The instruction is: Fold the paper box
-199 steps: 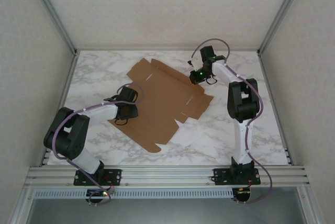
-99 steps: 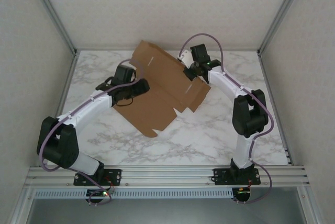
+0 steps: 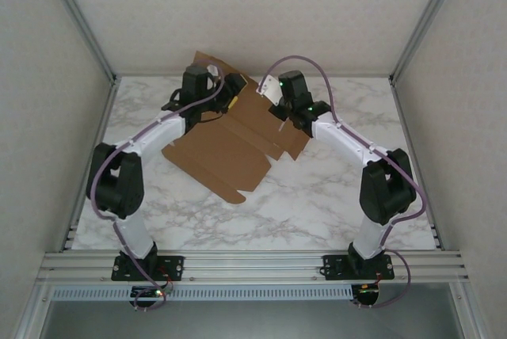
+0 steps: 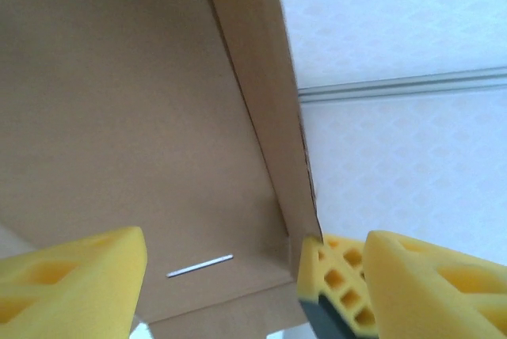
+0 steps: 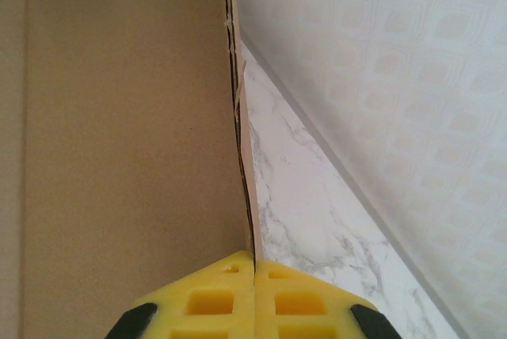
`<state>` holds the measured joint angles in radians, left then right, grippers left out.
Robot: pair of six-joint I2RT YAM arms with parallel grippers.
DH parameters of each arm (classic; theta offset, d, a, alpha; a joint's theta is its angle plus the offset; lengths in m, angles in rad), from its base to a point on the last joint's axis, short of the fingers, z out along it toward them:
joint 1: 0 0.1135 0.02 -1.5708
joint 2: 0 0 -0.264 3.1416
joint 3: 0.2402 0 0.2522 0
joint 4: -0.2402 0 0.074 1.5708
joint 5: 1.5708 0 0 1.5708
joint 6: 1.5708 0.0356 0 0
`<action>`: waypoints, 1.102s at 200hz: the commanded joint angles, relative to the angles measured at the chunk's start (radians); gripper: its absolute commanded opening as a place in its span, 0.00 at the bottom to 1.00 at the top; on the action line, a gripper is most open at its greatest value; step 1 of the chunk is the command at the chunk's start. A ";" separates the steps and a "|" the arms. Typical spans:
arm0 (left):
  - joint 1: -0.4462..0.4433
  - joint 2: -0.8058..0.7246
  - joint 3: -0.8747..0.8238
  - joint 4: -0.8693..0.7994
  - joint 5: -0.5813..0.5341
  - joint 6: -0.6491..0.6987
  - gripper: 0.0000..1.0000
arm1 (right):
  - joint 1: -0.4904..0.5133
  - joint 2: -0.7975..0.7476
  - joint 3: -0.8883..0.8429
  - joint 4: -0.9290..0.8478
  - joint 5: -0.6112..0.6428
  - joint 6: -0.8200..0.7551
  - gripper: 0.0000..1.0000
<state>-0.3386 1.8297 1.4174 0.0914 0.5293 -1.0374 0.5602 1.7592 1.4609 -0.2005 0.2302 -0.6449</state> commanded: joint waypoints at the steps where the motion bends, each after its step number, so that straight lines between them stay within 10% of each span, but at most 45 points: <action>1: 0.003 0.047 0.089 0.087 0.051 -0.090 0.73 | 0.022 -0.057 -0.019 0.063 0.043 -0.037 0.01; 94: -0.005 0.146 0.231 -0.008 0.021 -0.098 0.63 | 0.080 -0.078 -0.036 0.102 0.094 -0.080 0.01; 184: -0.016 0.134 0.178 0.041 0.021 -0.130 0.15 | 0.094 -0.067 -0.025 0.106 0.134 -0.075 0.00; 220: -0.013 0.116 0.122 0.108 0.019 -0.158 0.00 | 0.095 -0.094 -0.019 0.038 0.081 -0.022 0.41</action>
<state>-0.3454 1.9644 1.5909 0.1223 0.5465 -1.1782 0.6453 1.7100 1.4330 -0.1429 0.3428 -0.7116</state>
